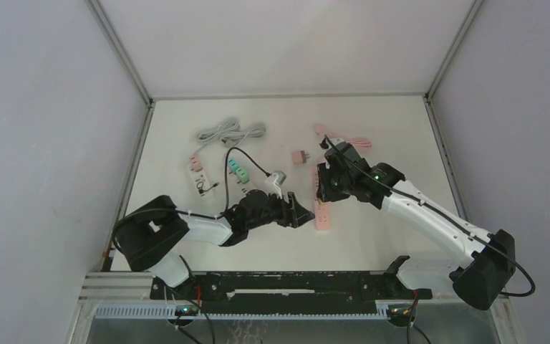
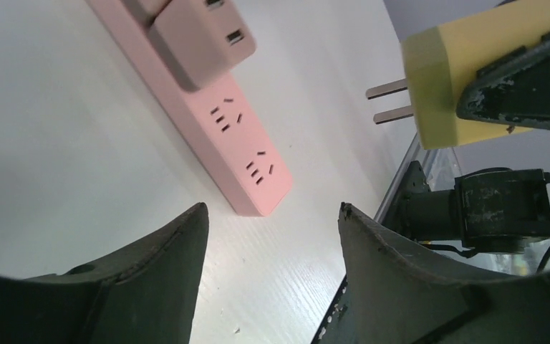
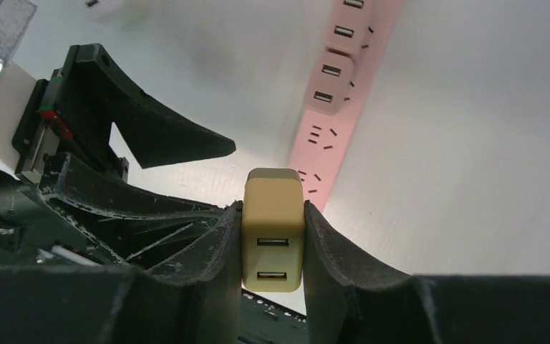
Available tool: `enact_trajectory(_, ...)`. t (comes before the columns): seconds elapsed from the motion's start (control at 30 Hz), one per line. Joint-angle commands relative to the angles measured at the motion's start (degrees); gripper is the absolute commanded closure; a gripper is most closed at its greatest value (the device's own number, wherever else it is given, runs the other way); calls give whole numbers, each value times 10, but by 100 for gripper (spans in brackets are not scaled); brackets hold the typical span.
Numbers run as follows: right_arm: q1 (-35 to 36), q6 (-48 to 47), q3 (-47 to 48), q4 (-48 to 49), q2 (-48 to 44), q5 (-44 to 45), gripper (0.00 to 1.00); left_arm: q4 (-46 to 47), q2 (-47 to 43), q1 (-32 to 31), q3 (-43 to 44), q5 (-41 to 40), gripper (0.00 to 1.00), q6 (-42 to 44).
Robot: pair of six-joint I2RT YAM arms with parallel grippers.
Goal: Insert the plug
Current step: Insert the plug into the socket.
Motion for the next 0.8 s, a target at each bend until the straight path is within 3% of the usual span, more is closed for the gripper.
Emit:
enact_trajectory(0.0, 2, 2, -26, 42, 8, 30, 100, 60, 43, 3, 8, 20, 31, -88)
enact_trajectory(0.27, -4, 3, -65, 94, 42, 38, 100, 60, 115, 4, 39, 44, 46, -132)
enact_trajectory(0.77, -1, -3, -91, 138, 87, 73, 100, 60, 192, 21, 74, 55, 55, -198)
